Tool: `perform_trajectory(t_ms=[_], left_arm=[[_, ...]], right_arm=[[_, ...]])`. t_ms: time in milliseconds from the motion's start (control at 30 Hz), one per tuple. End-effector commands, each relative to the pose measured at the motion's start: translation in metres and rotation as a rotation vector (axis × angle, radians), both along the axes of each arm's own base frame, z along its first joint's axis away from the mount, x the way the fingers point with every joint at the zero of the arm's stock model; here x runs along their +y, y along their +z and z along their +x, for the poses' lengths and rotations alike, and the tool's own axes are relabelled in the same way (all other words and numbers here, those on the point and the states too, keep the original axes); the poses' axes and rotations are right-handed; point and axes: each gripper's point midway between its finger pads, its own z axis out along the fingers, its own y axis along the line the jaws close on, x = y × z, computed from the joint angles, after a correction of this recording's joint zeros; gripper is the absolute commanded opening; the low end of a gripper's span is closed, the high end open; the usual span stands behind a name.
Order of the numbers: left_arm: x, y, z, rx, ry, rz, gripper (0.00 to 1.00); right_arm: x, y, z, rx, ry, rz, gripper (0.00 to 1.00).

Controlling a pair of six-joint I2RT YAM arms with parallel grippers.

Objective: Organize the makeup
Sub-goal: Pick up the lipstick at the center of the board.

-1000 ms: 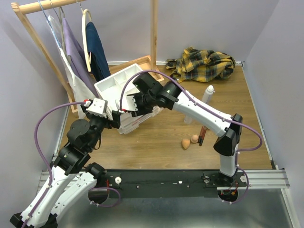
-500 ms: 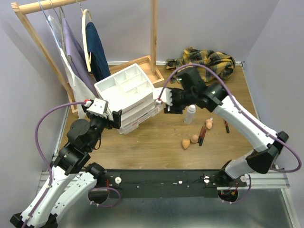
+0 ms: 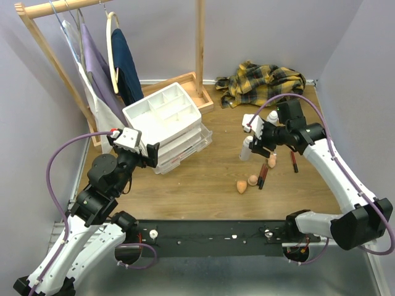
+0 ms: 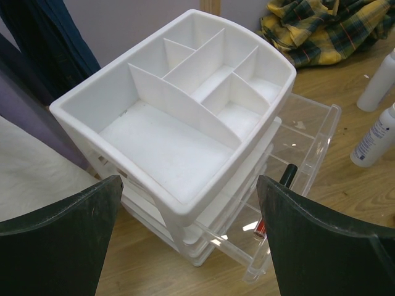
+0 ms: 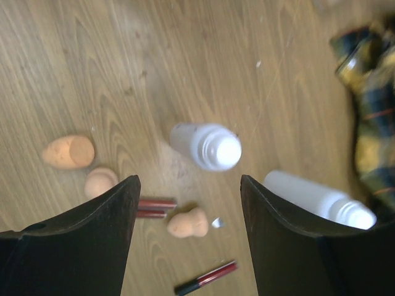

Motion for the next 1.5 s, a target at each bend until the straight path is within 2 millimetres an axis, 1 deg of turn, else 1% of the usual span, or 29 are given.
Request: perform_trajectory(t_ms=[0, 133, 600, 867, 967, 1033, 1067, 1100, 1167, 1233, 1267, 1300, 1367, 1400, 1433, 1467], left_arm=[[-0.004, 0.003, 0.000, -0.012, -0.019, -0.017, 0.99], [-0.004, 0.005, -0.001, -0.018, -0.026, -0.022, 0.99], [-0.004, 0.007, -0.003, -0.025, -0.031, -0.027, 0.99], [-0.003, 0.007, -0.003, -0.027, -0.028, -0.028, 0.99], [-0.004, 0.007, -0.003, -0.027, -0.032, -0.028, 0.99], [-0.004, 0.008, -0.004, -0.028, -0.034, -0.029, 0.99], [-0.004, 0.008, -0.004, -0.029, -0.032, -0.030, 0.99], [-0.003, 0.007, -0.004, -0.028, -0.031, -0.029, 0.99], [-0.002, 0.009, -0.005, -0.036, -0.029, -0.033, 0.99], [-0.002, 0.009, -0.006, -0.038, -0.031, -0.035, 0.99], [-0.002, 0.010, -0.006, -0.040, -0.029, -0.036, 0.99], [-0.002, 0.011, -0.006, -0.041, -0.031, -0.037, 0.99], [-0.004, 0.011, -0.006, -0.040, -0.039, -0.038, 0.99], [-0.004, 0.011, -0.006, -0.042, -0.042, -0.039, 0.99], [-0.004, 0.011, -0.007, -0.040, -0.043, -0.038, 0.99], [-0.005, 0.011, -0.007, -0.041, -0.046, -0.041, 0.99]], right_arm=[[-0.025, -0.027, -0.004, 0.082, -0.029, 0.039, 0.73], [-0.031, -0.042, -0.011, 0.129, -0.035, 0.028, 0.73], [-0.037, -0.078, -0.026, 0.191, 0.031, -0.042, 0.73], [-0.054, -0.104, -0.030, 0.232, -0.033, -0.119, 0.68], [-0.062, -0.109, -0.025, 0.239, -0.092, -0.116, 0.65], [-0.073, -0.110, -0.018, 0.253, -0.165, -0.104, 0.61], [-0.078, -0.110, -0.015, 0.263, -0.193, -0.096, 0.60], [-0.090, -0.111, -0.010, 0.273, -0.244, -0.085, 0.59], [-0.103, -0.112, -0.006, 0.289, -0.313, -0.066, 0.59], [-0.126, -0.115, 0.000, 0.289, -0.417, -0.053, 0.59], [-0.132, -0.116, 0.002, 0.292, -0.452, -0.048, 0.59], [-0.144, -0.116, 0.008, 0.275, -0.505, -0.039, 0.59], [-0.160, -0.121, 0.012, 0.285, -0.615, -0.029, 0.59], [-0.172, -0.121, 0.022, 0.257, -0.675, -0.022, 0.59], [-0.179, -0.128, 0.023, 0.279, -0.749, -0.013, 0.59], [-0.191, -0.132, 0.026, 0.270, -0.815, -0.045, 0.60]])
